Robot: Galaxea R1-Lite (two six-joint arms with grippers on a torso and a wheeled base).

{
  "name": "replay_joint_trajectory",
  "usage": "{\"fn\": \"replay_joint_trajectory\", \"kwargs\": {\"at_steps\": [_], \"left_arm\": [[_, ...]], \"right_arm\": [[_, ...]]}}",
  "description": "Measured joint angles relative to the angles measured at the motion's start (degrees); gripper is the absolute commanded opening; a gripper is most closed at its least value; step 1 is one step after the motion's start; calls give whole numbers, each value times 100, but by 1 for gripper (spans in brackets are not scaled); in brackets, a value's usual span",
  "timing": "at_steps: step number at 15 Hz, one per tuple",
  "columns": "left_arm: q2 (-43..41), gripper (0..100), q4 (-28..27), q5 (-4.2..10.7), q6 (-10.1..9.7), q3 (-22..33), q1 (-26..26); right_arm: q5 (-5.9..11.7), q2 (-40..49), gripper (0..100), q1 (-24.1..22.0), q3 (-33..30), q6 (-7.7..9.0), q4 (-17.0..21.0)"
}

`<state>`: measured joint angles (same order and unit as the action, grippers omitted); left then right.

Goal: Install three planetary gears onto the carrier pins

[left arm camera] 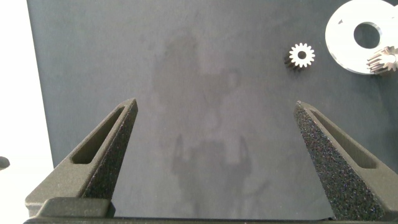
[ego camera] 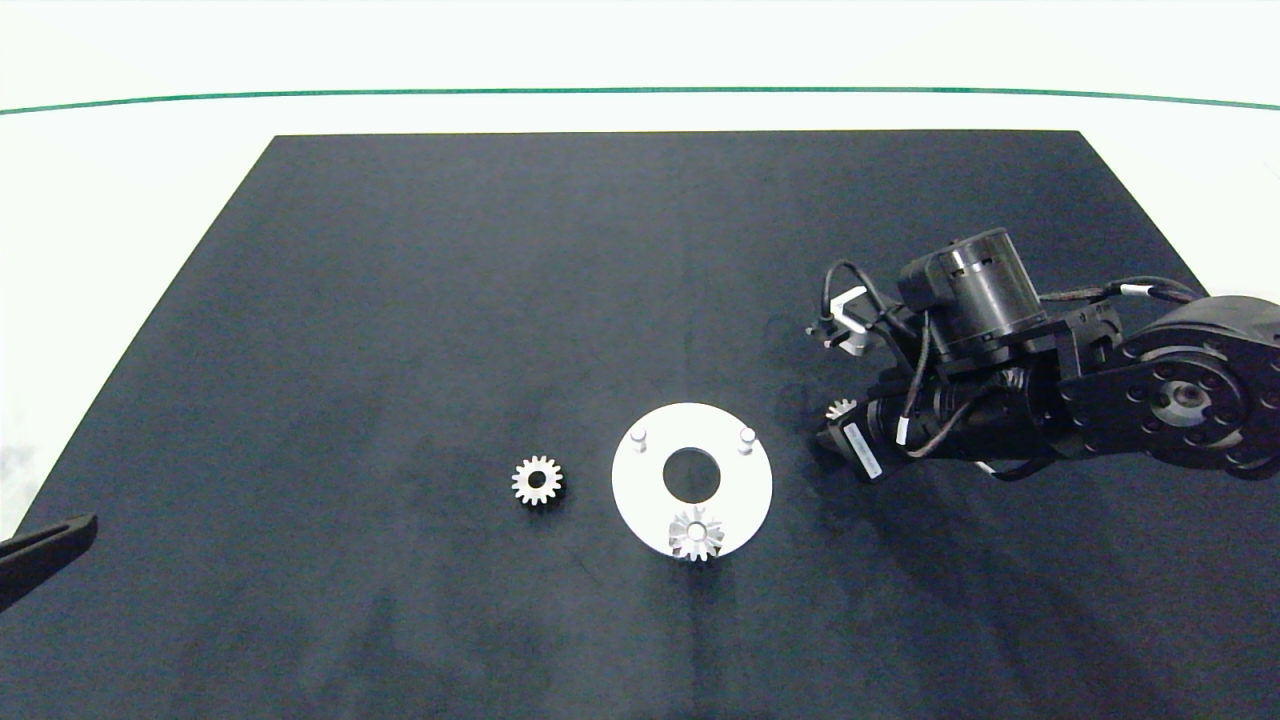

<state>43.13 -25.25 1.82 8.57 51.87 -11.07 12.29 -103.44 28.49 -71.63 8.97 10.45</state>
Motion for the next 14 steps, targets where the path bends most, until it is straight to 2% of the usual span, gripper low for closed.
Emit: {"fn": "replay_joint_trajectory", "kwargs": {"at_steps": [14], "left_arm": [[0, 100, 0, 0, -2, -2, -1]], "right_arm": [[2, 0, 4, -5, 22, 1, 5]]}}
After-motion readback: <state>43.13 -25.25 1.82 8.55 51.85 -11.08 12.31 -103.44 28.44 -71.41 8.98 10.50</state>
